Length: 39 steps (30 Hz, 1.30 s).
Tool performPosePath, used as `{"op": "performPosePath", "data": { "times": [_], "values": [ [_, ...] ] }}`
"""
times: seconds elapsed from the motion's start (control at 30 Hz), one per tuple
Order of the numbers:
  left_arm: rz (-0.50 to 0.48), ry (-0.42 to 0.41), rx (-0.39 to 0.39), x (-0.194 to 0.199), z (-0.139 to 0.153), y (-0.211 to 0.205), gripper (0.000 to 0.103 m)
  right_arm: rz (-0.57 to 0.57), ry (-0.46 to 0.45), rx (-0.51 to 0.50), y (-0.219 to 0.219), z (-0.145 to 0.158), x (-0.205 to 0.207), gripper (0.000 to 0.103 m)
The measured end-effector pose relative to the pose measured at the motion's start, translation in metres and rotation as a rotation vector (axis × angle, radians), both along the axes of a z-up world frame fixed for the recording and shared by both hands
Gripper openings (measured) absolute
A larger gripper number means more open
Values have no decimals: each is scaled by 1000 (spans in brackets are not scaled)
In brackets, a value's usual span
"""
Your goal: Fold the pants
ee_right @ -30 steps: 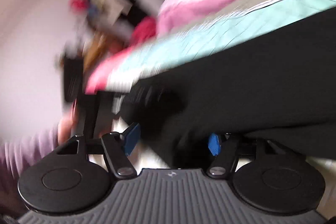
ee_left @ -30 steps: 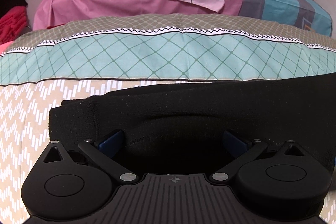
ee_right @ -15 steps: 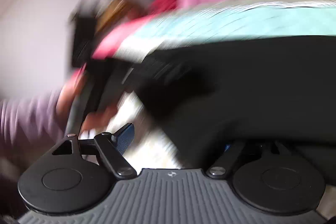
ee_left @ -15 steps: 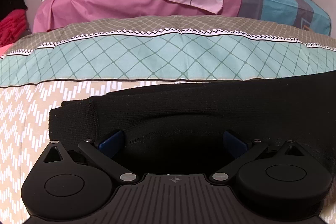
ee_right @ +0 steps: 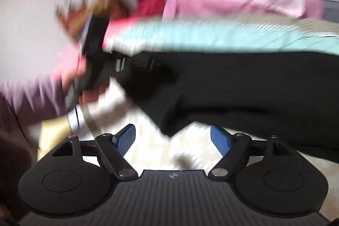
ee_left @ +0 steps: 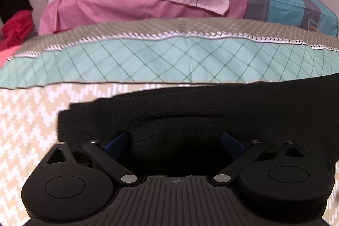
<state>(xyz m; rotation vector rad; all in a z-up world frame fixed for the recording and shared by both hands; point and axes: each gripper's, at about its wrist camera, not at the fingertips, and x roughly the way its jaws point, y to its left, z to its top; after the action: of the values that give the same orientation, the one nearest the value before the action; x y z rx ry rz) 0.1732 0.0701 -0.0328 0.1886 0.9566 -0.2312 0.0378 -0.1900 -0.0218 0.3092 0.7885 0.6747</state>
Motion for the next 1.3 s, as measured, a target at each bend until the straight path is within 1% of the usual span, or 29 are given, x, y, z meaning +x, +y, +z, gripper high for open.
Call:
{"op": "performPosePath", "data": {
  "times": [0.07,0.1,0.17,0.23,0.27,0.3,0.33,0.37,0.4,0.43,0.47,0.5,0.53,0.57,0.6,0.63,0.67,0.7,0.73,0.77,0.83,0.93,0.97,1.03,1.07,1.1,1.13,1.17,1.3],
  "values": [
    [-13,-26,-35,-9,11,0,103,-125,-62,88,-18,7,-1,81],
    [-15,-32,-55,-12,14,0,103,-180,-87,97,-21,8,3,81],
    [-19,-29,-72,-13,16,-8,103,-218,-106,45,-25,0,16,80],
    [-34,-12,-61,-10,10,-19,103,-217,-87,-19,-35,-14,28,70],
    [-35,-2,-39,-7,4,-25,103,-232,-72,-48,-46,-22,32,61],
    [-37,7,-13,-5,-3,-30,103,-262,-63,-68,-63,-27,32,48],
    [-43,10,13,-4,-10,-34,103,-302,-57,-71,-85,-32,32,40],
    [-48,-1,25,-5,-14,-35,103,-342,-49,-46,-109,-35,29,29],
    [-49,-12,28,-6,-16,-36,103,-401,-38,-12,-134,-37,29,25],
    [-45,-14,26,-6,-16,-35,103,-467,-34,10,-156,-37,26,29],
    [-41,-14,24,-6,-16,-35,103,-549,-34,-3,-173,-38,25,32],
    [-37,-12,22,-6,-16,-35,103,-610,-36,3,-195,-37,22,30],
    [-32,-11,21,-5,-16,-35,103,-644,-28,48,-219,-38,20,29],
    [-29,-10,23,-5,-16,-35,103,-684,-23,69,-235,-37,17,28],
    [-27,-8,26,-4,-16,-36,103,-755,-27,49,-250,-34,13,25],
    [-25,-7,29,-3,-17,-37,103,-815,-45,25,-258,-29,8,32],
    [-21,-7,30,-3,-17,-38,103,-925,-62,-37,-263,-22,0,57],
    [-16,-7,29,-3,-17,-38,103,-1019,-102,-99,-264,-14,-10,76],
    [-11,-7,30,-3,-17,-39,103,-1114,-157,-150,-264,-8,-23,80],
    [-6,-8,31,-3,-17,-39,103,-1193,-182,-184,-264,-4,-34,82],
    [4,-11,34,-3,-17,-40,103,-1283,-158,-281,-267,-4,-43,82],
    [13,-17,44,-3,-18,-43,103,-1299,-109,-456,-274,-15,-30,82],
    [14,-19,46,-3,-18,-43,103,-1308,-85,-475,-280,-18,-26,82],
    [18,-22,47,-4,-18,-43,103,-1317,-32,-443,-294,-27,-23,82],
    [21,-22,49,-4,-18,-43,103,-1309,-5,-416,-301,-31,-18,74],
    [22,-22,51,-4,-18,-44,103,-1288,-11,-408,-299,-34,-17,52],
    [23,-22,54,-4,-18,-44,103,-1259,-47,-430,-293,-34,-17,31],
    [25,-21,55,-3,-18,-44,103,-1245,-73,-491,-284,-32,-16,11],
    [32,-20,56,-3,-18,-44,103,-1222,-208,-613,-264,-17,-24,10]
  ]
}}
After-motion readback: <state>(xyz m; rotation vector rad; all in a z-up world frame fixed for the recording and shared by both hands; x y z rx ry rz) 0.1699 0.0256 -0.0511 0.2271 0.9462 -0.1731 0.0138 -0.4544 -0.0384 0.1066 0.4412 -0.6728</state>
